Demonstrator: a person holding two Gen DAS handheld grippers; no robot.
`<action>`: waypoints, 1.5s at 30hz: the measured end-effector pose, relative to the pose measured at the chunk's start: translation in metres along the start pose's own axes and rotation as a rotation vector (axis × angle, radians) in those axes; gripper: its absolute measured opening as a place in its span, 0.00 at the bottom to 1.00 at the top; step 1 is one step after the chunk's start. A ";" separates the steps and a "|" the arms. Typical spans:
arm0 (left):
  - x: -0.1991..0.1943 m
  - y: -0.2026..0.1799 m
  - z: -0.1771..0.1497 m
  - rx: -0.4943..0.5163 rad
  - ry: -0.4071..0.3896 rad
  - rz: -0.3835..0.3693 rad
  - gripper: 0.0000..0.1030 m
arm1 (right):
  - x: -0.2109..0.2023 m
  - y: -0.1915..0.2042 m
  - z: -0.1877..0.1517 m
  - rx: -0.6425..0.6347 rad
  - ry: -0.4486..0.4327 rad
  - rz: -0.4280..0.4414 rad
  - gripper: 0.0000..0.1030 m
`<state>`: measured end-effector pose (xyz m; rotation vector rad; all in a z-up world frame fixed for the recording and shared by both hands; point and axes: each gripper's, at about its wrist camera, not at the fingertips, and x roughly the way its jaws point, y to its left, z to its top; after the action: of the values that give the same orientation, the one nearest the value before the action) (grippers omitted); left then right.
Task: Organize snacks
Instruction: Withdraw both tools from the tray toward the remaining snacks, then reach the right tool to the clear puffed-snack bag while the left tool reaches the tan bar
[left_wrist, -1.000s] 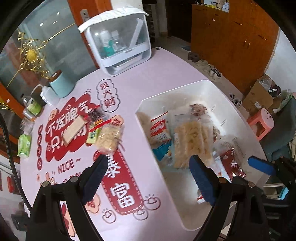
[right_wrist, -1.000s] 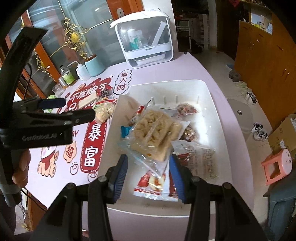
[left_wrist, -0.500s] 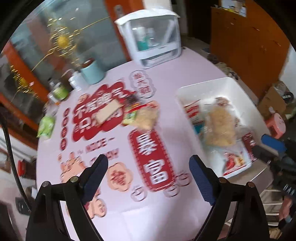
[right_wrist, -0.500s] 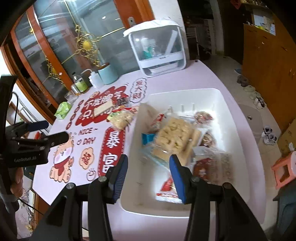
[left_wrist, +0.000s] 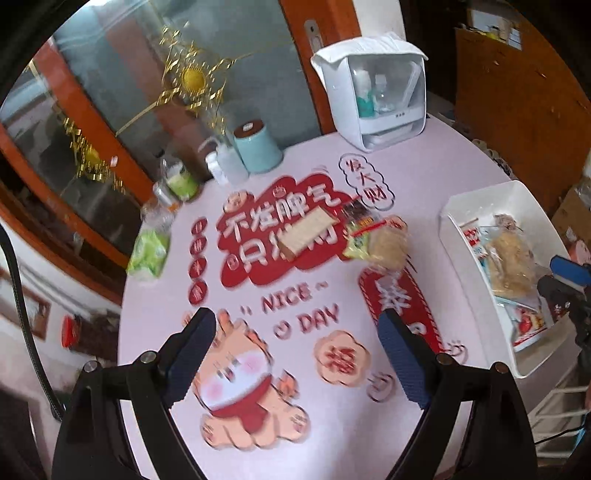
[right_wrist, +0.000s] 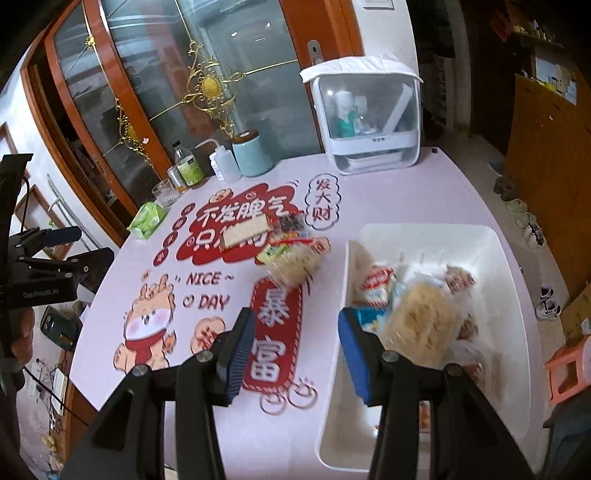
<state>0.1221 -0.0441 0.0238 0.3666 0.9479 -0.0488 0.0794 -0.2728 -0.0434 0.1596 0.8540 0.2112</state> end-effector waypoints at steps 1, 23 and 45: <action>0.002 0.005 0.006 0.018 -0.009 -0.001 0.86 | 0.002 0.004 0.007 0.004 0.000 -0.010 0.46; 0.234 0.002 0.119 0.413 0.120 -0.110 0.86 | 0.200 0.003 0.091 0.379 0.288 -0.163 0.46; 0.378 -0.004 0.109 0.384 0.289 -0.205 0.86 | 0.309 -0.009 0.074 0.492 0.390 -0.265 0.46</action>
<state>0.4288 -0.0392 -0.2231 0.6414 1.2629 -0.3772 0.3341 -0.2091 -0.2225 0.4714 1.2953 -0.2296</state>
